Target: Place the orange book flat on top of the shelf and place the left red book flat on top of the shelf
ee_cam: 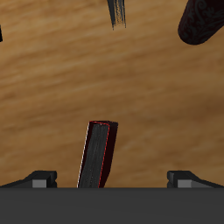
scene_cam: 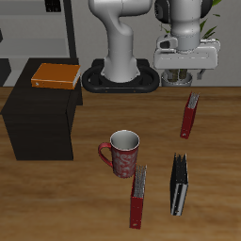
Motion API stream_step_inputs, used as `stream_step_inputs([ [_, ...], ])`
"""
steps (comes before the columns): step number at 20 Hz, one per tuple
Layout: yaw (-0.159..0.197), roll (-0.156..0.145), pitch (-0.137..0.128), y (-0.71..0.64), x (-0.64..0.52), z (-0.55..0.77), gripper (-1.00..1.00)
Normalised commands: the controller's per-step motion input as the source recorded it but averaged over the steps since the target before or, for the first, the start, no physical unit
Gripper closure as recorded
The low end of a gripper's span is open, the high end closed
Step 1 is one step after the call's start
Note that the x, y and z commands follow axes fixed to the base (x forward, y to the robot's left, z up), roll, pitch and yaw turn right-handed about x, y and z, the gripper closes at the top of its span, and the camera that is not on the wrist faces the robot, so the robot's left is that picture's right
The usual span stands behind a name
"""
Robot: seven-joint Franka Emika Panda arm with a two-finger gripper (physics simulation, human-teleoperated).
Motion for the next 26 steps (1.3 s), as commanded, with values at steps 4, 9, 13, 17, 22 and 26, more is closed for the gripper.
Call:
stream_step_inputs([
  [4,-0.056,0.013,-0.007,-0.01,0.09,-0.06,-1.0],
  [9,-0.021,0.009,-0.006,0.13,0.0,-0.09,-1.0],
  [13,0.021,-0.118,0.01,0.16,0.09,-0.2,-1.0],
  [17,0.007,-0.083,0.022,0.03,0.02,-0.14,-1.0],
  [22,0.001,-0.05,0.02,0.03,0.14,-0.19,-1.0],
  [26,-0.016,-0.032,0.039,-0.02,0.08,-0.24,-1.0],
])
